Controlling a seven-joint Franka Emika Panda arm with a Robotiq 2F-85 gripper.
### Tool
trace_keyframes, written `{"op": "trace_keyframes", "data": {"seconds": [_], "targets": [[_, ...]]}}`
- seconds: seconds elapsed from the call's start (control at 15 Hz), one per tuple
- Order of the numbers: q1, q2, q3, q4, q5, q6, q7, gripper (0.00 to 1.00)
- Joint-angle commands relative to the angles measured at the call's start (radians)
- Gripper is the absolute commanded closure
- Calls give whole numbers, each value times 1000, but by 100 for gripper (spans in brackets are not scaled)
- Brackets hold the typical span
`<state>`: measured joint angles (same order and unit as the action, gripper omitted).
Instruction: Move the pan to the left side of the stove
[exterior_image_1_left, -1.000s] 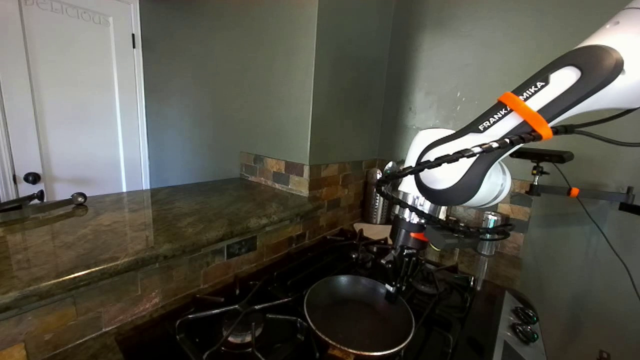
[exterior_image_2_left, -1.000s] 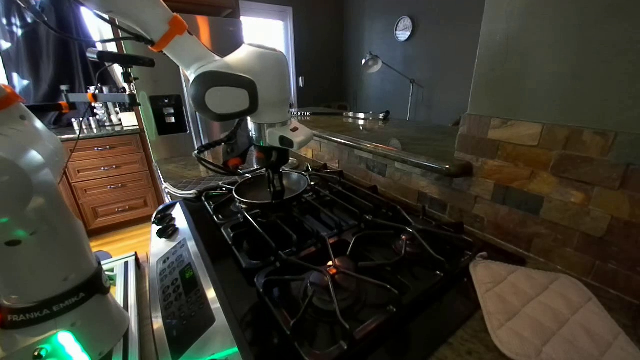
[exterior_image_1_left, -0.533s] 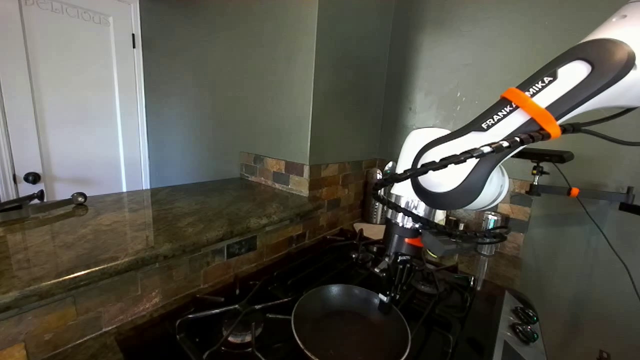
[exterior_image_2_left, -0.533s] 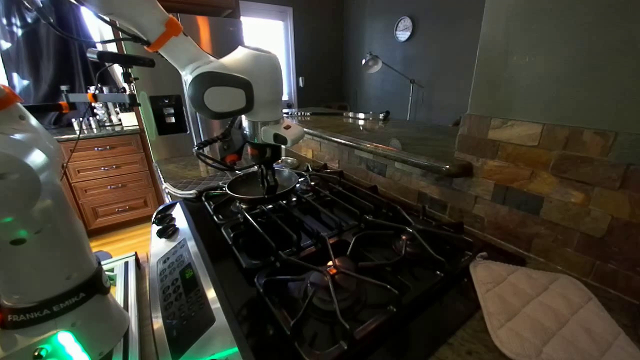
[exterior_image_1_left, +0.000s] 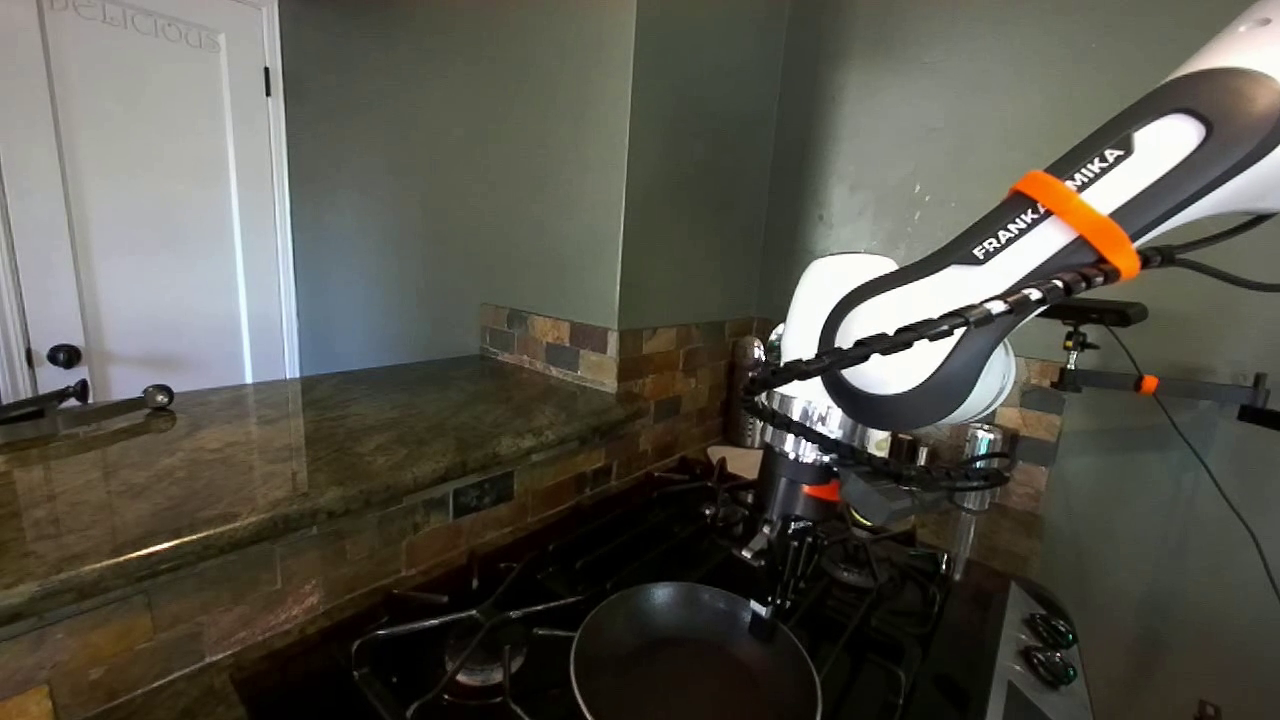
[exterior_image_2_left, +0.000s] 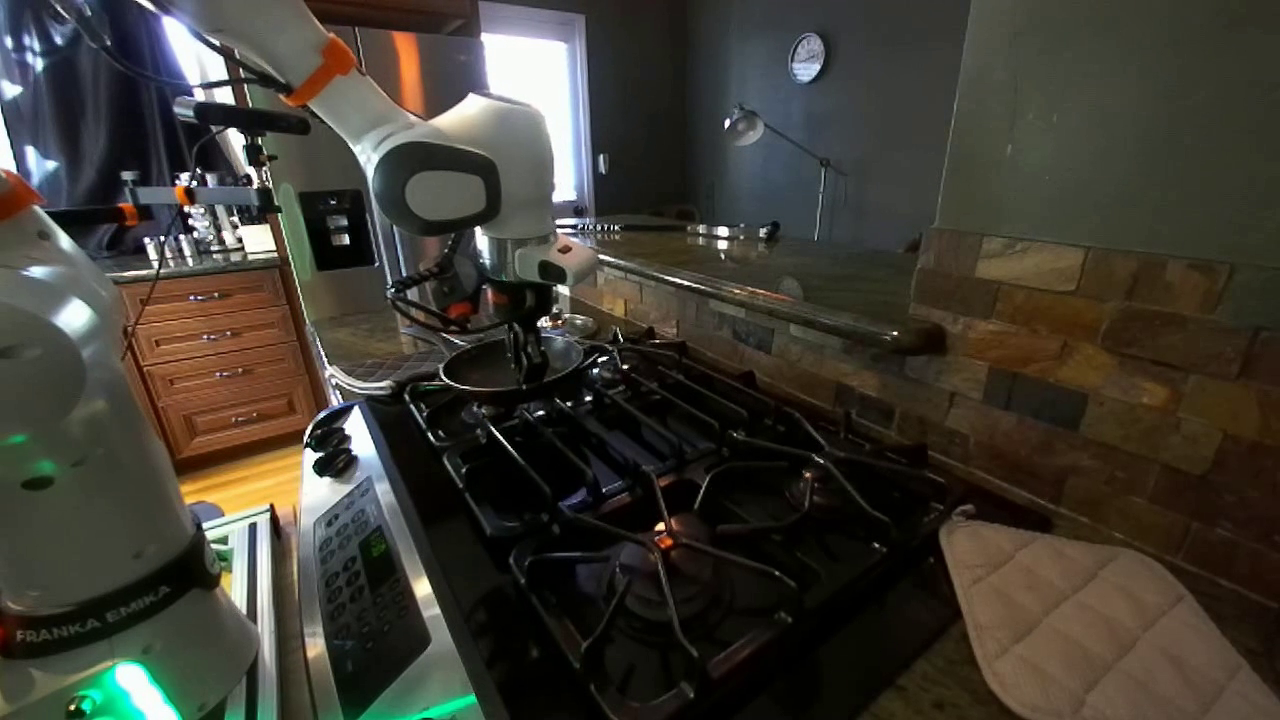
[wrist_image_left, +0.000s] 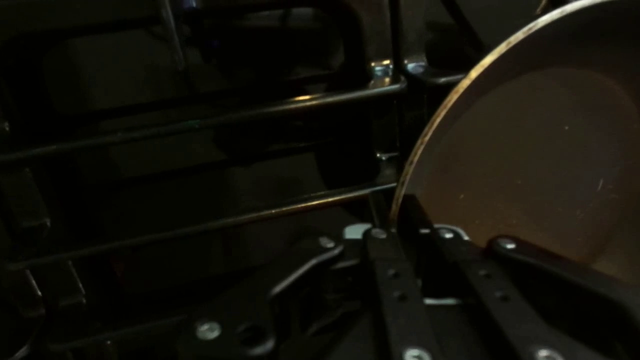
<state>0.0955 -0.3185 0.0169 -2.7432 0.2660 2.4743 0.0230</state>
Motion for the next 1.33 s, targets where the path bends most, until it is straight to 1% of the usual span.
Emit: {"op": "trace_keyframes", "data": {"seconds": [0.0,0.6,1.27], "targets": [[22,18,24,1,11,-2,12,97],[42,25,59,-6,3,24,18,97],[61,31,72,-7,1,36,4,97]]}}
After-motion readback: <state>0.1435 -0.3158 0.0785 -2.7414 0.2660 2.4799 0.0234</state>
